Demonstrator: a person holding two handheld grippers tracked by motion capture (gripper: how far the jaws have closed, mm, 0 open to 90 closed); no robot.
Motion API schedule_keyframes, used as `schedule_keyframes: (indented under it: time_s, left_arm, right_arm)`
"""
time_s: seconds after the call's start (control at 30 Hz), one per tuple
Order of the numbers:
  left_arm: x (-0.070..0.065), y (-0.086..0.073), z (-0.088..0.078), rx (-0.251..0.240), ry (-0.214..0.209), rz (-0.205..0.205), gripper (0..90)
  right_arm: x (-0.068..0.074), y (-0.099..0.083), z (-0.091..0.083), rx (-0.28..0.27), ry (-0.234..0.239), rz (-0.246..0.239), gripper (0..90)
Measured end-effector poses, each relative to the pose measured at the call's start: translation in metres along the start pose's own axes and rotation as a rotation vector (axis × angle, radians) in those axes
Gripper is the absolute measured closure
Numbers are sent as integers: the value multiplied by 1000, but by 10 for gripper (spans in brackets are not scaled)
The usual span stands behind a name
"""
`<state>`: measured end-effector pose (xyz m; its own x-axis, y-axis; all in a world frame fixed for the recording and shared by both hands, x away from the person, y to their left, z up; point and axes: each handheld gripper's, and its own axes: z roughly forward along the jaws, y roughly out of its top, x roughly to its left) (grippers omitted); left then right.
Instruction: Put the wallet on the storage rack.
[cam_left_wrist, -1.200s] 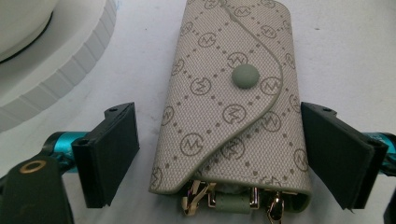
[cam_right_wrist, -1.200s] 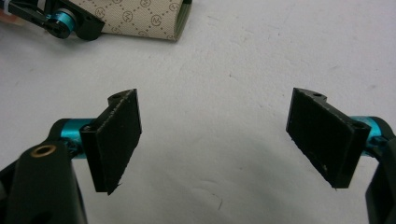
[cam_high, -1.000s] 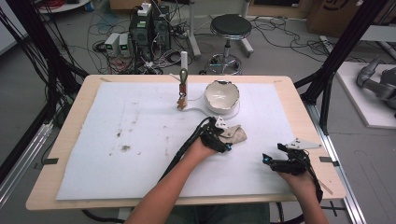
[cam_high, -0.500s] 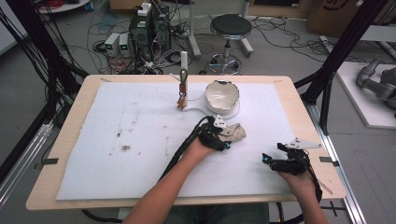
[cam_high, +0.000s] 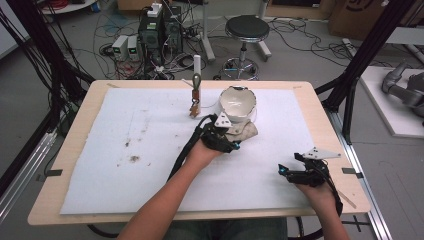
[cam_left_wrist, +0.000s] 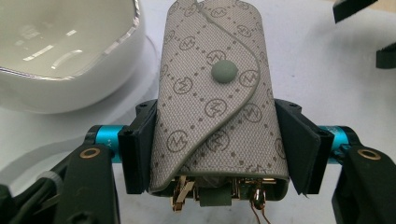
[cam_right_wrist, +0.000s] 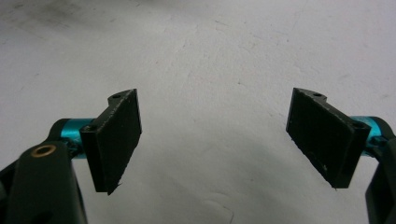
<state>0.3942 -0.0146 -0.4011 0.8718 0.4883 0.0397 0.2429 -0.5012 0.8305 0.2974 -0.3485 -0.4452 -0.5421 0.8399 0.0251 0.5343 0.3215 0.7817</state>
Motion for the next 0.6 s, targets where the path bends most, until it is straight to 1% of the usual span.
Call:
schedule_keyframes:
  time_s: [0.07,0.13,0.17,0.27,0.4,0.5,0.57,0.6]
  left_arm:
    - [3,3,-7,-13,8,-4,358]
    - [6,8,-14,-7,25,11,359]
    - [8,10,-18,-9,31,12,359]
    - [17,17,-28,-11,58,18,359]
    - [29,24,-39,-21,87,9,359]
    - [37,28,-43,-25,104,0,359]
    - [40,29,-44,-24,112,-1,358]
    - [42,30,-43,-26,116,-8,359]
  right_arm:
    - [0,0,1,0,5,-3,184]
    - [0,1,2,3,4,0,184]
    - [0,1,3,4,6,0,184]
    - [1,2,5,5,9,-7,184]
    - [2,3,7,8,16,-9,184]
    - [2,4,8,9,15,-12,184]
    - [2,4,8,10,16,-11,184]
    - [2,4,8,11,16,-10,184]
